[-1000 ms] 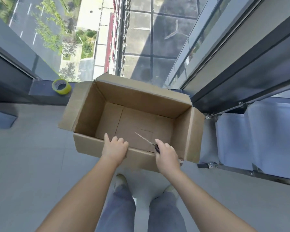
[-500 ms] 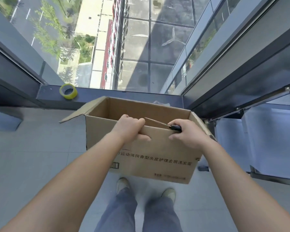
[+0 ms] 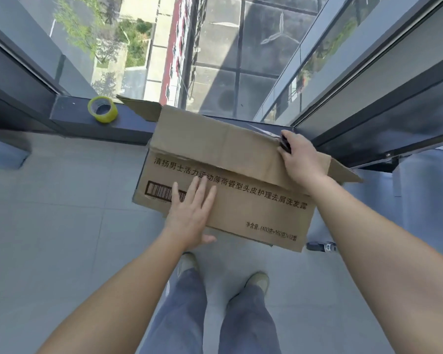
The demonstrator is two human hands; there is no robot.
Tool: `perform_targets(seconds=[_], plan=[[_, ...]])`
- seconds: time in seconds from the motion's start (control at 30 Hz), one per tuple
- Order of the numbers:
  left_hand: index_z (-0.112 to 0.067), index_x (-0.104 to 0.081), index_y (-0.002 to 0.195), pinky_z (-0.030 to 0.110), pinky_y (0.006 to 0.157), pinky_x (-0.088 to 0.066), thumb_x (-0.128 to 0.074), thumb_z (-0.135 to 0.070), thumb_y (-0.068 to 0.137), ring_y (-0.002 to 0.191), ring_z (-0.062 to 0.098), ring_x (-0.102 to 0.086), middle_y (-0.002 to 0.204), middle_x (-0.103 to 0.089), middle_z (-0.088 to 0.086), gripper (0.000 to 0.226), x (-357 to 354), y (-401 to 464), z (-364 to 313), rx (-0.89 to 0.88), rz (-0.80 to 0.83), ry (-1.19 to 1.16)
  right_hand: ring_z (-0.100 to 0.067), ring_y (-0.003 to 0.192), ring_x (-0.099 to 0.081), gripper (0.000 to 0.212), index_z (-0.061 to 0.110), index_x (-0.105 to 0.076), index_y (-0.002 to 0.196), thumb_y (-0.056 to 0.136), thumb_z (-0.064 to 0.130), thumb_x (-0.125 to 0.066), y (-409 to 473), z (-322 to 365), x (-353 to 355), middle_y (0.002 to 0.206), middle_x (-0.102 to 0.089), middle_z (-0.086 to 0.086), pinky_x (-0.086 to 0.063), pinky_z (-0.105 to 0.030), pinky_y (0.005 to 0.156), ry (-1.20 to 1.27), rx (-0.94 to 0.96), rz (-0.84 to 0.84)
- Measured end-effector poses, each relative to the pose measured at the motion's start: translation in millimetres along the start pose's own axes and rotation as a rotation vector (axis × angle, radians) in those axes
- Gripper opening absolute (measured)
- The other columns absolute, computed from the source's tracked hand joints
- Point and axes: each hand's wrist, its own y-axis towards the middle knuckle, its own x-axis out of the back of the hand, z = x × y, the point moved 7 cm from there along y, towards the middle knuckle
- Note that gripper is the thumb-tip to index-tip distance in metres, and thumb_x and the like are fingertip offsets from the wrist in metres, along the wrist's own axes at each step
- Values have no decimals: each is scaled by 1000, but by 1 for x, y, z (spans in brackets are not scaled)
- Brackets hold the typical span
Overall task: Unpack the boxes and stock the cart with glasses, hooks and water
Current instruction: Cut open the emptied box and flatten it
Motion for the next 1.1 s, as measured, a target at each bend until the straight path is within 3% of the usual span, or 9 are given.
perform_targets(seconds=[0.13,0.23,0.3,0.47,0.57,0.67,0.8,0.9,1.1], plan=[[-25,24,146,63,109,-6,-53,-41,91,144,30,14,155,25,8,96,-8,5,12,89,10,-19,-32,120,-40,50,10,-30,145,95,5,-38,-10,-7,-11,132,-46,-15,-31,-36,98,-28,-55,-175],[-23,17,148,57,112,-7,-48,-51,91,145,26,12,157,20,4,91,1,14,25,155,-3,-136,-38,113,-42,47,2,-39,139,93,4,-45,-53,-18,-3,121,-50,-21,-26,-34,97,152,-111,-478],[-20,12,150,54,114,-5,-48,-61,86,145,25,11,157,16,3,97,0,16,33,187,-26,-224,-40,100,-45,45,0,-43,135,90,3,-49,-93,-28,-15,109,-52,-24,-27,-36,91,138,-186,-570],[-23,3,151,51,114,-1,-36,-68,87,145,25,9,158,11,4,87,-2,9,33,225,-66,-323,-38,85,-49,45,4,-55,127,84,8,-66,-152,-24,-95,92,-56,-18,-44,-44,78,-4,-165,-240],[-18,-6,151,53,113,-6,-45,-54,91,145,28,1,158,1,12,81,2,-1,59,485,-217,-518,-40,77,-54,42,2,-63,113,72,-1,-75,-163,-31,-104,86,-58,-21,-50,-46,69,-36,-272,-242],[-11,-3,151,50,114,-13,-59,-50,85,145,30,-4,157,-3,16,95,-11,-14,96,776,-264,-755,-43,87,-51,41,0,-59,119,79,-7,-64,-174,-52,-96,96,-57,-26,-46,-46,74,-20,-459,-324],[-11,-15,148,41,108,-30,-76,-40,75,136,26,-33,149,-30,10,100,-37,-11,109,861,-281,-1224,-40,113,-43,42,7,-43,137,96,5,-43,-186,-77,-89,123,-49,-22,-39,-46,83,66,-697,-337],[-12,-34,138,39,103,-39,-79,-41,68,124,25,-46,137,-45,7,88,-40,-12,112,890,-384,-1243,-36,117,-46,42,7,-34,142,100,12,-36,-182,-80,-90,132,-44,-20,-40,-43,88,194,-709,-370],[-6,-40,131,39,104,-33,-73,-50,70,122,29,-39,129,-45,11,82,-15,-25,105,854,-559,-1030,-36,112,-43,46,1,-34,141,96,3,-42,-177,-75,-75,122,-42,-25,-35,-35,94,265,-576,-457]])
